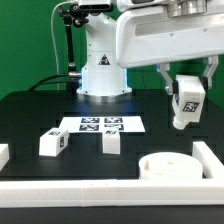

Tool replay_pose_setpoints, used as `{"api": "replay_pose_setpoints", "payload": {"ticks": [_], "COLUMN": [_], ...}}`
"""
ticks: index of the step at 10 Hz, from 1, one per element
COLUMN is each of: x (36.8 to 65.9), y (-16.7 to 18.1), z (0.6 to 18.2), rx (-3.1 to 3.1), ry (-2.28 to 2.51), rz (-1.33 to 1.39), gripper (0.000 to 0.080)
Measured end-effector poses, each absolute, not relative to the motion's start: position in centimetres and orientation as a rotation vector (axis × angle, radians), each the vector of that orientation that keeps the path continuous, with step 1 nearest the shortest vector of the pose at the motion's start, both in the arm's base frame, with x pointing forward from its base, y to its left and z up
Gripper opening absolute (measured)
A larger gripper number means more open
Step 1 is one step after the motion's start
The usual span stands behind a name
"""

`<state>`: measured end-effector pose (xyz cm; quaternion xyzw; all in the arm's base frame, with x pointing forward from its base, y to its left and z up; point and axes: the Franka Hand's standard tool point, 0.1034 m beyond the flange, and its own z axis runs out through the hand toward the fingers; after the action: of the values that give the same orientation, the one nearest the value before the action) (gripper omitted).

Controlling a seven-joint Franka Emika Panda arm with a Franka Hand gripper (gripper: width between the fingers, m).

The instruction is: Assemble stool

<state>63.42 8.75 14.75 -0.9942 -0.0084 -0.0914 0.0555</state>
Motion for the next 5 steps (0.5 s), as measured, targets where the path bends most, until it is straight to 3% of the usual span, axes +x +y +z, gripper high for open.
{"api": "replay_pose_setpoints", "payload": {"ticks": [3,5], "x": [64.0,64.6], "y": [8.7,9.1], "z": [13.5,12.4], "rx": [-2.969,-2.953], "ry": [-0.015,-0.025], "rz": [-0.6,-0.672], "gripper": [0.0328,0.0328]}}
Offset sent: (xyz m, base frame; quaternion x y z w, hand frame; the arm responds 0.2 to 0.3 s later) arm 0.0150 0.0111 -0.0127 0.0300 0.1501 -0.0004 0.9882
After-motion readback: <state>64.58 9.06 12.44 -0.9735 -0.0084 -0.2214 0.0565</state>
